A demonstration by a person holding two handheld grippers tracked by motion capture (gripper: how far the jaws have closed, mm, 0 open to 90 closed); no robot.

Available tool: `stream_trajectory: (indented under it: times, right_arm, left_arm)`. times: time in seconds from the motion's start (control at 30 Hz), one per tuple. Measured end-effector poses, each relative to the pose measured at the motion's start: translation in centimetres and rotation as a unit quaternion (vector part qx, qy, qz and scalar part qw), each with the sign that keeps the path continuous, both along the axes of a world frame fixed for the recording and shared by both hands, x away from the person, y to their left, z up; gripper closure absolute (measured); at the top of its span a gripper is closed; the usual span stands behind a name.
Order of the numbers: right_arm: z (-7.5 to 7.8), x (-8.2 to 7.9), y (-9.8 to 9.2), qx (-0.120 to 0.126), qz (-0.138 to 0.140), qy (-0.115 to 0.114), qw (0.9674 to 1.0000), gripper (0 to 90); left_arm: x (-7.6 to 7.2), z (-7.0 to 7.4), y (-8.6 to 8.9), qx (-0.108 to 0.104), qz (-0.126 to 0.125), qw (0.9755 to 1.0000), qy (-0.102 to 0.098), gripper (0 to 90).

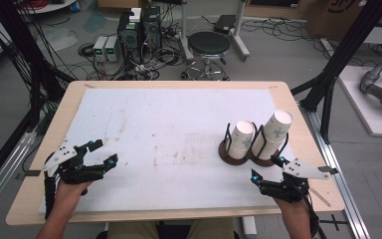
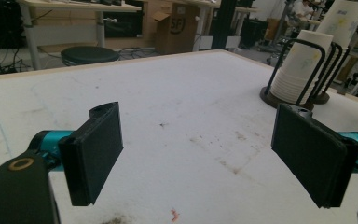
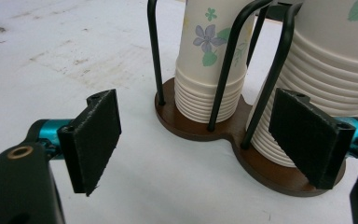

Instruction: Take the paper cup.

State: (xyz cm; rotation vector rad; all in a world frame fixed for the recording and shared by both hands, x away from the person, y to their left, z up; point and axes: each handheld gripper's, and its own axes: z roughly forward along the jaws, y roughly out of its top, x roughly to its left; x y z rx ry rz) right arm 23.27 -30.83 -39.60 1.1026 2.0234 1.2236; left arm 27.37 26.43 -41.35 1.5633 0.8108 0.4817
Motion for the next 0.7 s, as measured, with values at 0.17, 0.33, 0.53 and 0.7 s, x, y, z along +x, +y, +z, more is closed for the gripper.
stream_trajectory:
  times: [0.17, 0.33, 0.53, 0.7]
  right_arm:
    - [0.1, -0.1, -0.5, 0.005, -0.005, 0.001, 1.0, 17.1]
    - [0.1, -0.3, -0.7, 0.01, -0.006, 0.003, 0.9999, 17.1]
    - [0.1, -0.3, -0.4, 0.005, 0.0, 0.01, 0.9999, 17.1]
    - [0.3, -0.5, 0.0, 0.009, 0.004, 0.012, 0.9999, 17.1]
  left_arm:
    - [0.5, 0.2, -0.6, 0.0, -0.017, 0.9998, 0.008, 15.7]
    - [1.5, 0.8, -1.4, 0.0, -0.029, 0.9995, 0.013, 15.7]
    - [3.2, 3.2, -3.7, -0.005, -0.078, 0.9969, 0.0, 15.7]
    - [4.8, 5.3, -6.4, -0.005, -0.124, 0.9922, -0.007, 15.7]
